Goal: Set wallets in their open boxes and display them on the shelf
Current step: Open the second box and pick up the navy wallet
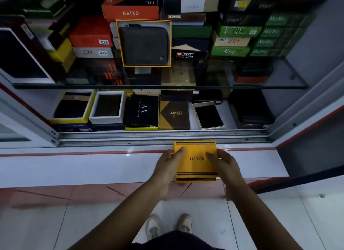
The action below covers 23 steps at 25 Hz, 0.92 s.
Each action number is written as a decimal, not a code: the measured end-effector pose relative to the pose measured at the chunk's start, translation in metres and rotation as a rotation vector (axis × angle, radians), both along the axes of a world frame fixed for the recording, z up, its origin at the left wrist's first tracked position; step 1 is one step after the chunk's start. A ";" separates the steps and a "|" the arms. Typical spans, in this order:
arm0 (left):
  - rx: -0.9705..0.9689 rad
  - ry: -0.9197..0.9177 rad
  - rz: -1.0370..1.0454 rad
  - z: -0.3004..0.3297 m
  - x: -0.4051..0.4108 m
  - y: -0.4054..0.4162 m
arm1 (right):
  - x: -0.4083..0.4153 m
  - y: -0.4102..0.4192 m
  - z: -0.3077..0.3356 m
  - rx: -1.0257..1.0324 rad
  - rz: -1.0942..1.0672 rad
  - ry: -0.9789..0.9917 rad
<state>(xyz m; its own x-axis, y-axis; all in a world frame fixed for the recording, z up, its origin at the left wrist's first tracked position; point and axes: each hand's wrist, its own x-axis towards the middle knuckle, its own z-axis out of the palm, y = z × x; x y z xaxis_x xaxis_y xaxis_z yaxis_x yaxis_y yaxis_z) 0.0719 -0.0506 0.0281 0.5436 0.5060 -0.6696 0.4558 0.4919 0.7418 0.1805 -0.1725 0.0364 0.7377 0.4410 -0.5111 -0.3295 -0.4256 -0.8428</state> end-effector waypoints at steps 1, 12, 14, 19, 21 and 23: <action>0.003 -0.017 0.022 0.005 -0.004 0.002 | -0.002 0.002 0.009 0.024 0.009 -0.015; 0.114 0.036 0.458 0.004 -0.104 0.040 | -0.066 0.054 0.001 0.029 0.218 0.149; 0.135 0.101 0.466 -0.007 -0.111 0.043 | -0.073 0.062 -0.015 0.022 0.253 0.216; 0.144 0.215 0.376 -0.023 -0.112 0.051 | -0.074 0.074 -0.034 -0.016 0.282 0.400; 0.234 0.232 0.327 -0.023 -0.104 0.046 | -0.069 0.070 -0.028 0.015 0.267 0.325; 0.407 0.199 0.290 -0.019 -0.085 0.035 | -0.056 0.055 -0.020 0.049 0.148 0.155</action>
